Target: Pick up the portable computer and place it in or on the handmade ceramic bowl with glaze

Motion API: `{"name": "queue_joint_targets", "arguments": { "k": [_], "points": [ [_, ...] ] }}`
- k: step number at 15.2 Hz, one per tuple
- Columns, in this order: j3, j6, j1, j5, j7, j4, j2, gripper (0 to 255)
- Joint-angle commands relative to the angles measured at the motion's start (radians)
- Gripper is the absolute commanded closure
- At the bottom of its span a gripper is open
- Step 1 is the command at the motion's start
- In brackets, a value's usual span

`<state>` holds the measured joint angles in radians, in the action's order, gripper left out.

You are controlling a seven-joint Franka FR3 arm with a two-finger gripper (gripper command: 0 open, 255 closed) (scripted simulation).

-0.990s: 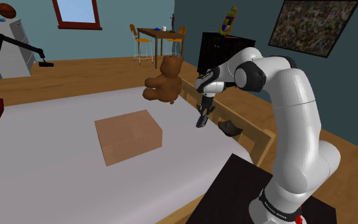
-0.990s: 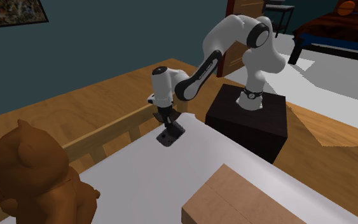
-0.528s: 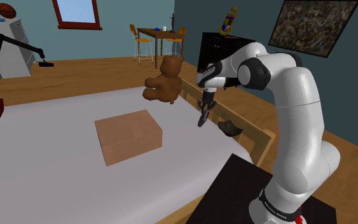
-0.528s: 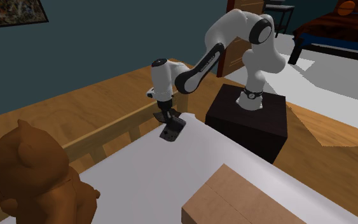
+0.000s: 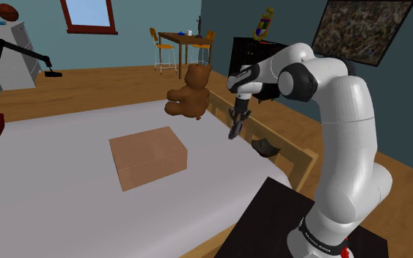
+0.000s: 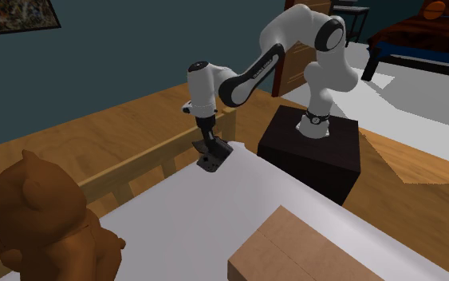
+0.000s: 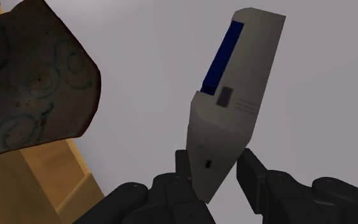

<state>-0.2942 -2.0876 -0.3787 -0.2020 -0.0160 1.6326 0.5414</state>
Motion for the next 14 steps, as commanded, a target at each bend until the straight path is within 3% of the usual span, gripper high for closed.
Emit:
{"name": "queue_joint_targets", "arguments": {
  "k": [1,8,14],
  "points": [
    [-0.004,0.02,0.003,0.006,-0.003,-0.002,-0.02,255],
    [-0.011,0.088,0.006,0.02,-0.013,-0.035,-0.056,255],
    [-0.049,0.1,-0.073,0.025,0.103,0.002,-0.099,255]
  ]
}}
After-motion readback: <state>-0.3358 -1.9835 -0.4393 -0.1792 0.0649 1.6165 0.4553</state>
